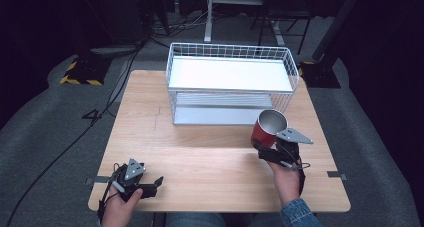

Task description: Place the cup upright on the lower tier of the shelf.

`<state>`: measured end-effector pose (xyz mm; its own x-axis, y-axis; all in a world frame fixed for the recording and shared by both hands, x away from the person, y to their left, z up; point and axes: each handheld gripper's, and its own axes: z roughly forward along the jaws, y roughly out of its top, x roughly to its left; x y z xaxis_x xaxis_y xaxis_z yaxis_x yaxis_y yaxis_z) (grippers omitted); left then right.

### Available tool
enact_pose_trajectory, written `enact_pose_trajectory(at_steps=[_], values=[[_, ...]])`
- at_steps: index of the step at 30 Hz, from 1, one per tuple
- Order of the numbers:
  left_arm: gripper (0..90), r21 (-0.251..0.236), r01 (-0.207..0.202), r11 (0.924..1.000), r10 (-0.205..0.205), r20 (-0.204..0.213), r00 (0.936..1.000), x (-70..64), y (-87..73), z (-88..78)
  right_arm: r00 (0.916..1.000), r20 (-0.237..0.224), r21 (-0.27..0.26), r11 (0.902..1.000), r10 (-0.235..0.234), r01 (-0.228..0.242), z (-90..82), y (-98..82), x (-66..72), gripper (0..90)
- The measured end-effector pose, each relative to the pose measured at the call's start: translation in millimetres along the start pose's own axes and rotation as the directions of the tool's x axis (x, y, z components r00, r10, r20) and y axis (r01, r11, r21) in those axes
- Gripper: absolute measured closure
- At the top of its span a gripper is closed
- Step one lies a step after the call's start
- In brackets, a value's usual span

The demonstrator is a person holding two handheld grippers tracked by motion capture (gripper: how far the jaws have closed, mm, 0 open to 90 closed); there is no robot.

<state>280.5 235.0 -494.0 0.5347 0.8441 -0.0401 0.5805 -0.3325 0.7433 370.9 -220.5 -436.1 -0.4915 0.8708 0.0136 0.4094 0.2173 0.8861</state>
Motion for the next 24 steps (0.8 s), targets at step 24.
enact_pose_trajectory(at_steps=[24], values=[[15.1, -0.008, 0.081, 0.9966, -0.082, -0.091, 0.9925, 7.0, -40.4, -43.4, 0.9976, -0.067, 0.047, 0.9986, -0.021, 0.024, 65.4, 31.0, 13.5, 18.2]])
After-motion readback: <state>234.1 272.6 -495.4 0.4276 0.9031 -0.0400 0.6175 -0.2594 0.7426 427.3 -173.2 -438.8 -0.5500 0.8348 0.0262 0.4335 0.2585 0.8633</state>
